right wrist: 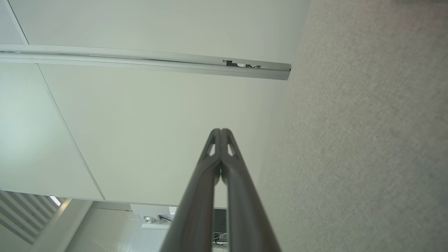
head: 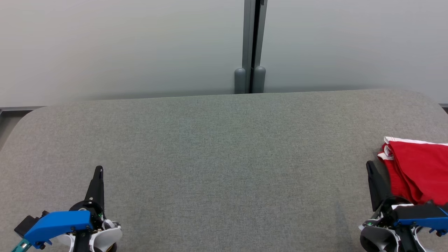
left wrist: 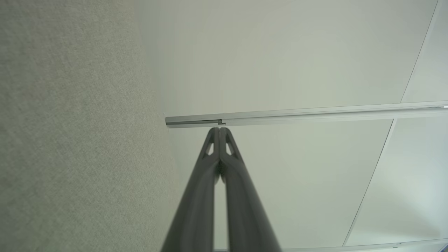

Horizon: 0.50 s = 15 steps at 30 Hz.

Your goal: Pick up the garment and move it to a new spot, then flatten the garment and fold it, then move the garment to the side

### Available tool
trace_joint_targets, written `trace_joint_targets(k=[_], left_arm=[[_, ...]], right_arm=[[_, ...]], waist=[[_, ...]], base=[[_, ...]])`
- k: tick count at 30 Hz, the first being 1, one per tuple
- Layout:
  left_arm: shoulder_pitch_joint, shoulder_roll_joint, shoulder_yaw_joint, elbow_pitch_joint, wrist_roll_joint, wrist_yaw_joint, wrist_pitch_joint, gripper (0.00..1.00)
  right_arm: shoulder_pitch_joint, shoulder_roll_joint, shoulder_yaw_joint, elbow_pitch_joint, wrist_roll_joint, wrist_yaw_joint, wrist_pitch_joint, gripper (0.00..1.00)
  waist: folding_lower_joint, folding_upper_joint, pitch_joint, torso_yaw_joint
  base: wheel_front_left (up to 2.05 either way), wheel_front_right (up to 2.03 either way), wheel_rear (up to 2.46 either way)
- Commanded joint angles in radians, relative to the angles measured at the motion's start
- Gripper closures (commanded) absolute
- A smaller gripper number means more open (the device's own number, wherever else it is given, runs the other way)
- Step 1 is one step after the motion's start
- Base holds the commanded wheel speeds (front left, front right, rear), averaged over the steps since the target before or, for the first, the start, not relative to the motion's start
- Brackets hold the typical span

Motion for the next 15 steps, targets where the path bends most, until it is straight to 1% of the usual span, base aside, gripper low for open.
trace_joint_targets(k=[1, 10, 15], left_arm=[[-0.014, 0.000, 0.005, -0.007, -0.013, -0.008, 0.006, 1.00], [-0.018, 0.000, 0.014, -0.015, -0.070, -0.016, 0.021, 1.00], [-0.017, 0.000, 0.013, -0.014, -0.065, -0.014, 0.021, 1.00]], right_arm=[[0.013, -0.008, -0.004, -0.010, 0.015, 0.000, 0.007, 1.00], [0.017, -0.008, -0.008, -0.023, 0.077, 0.000, 0.022, 1.00], [0.017, -0.008, -0.008, -0.022, 0.072, 0.000, 0.021, 1.00]], waist=[[0.0000, -0.0002, 0.000, 0.000], [0.0000, -0.0001, 0.002, 0.003], [0.0000, -0.0001, 0.002, 0.003]], base=[[0.00, 0.00, 0.00], [0.00, 0.00, 0.00], [0.00, 0.00, 0.00]])
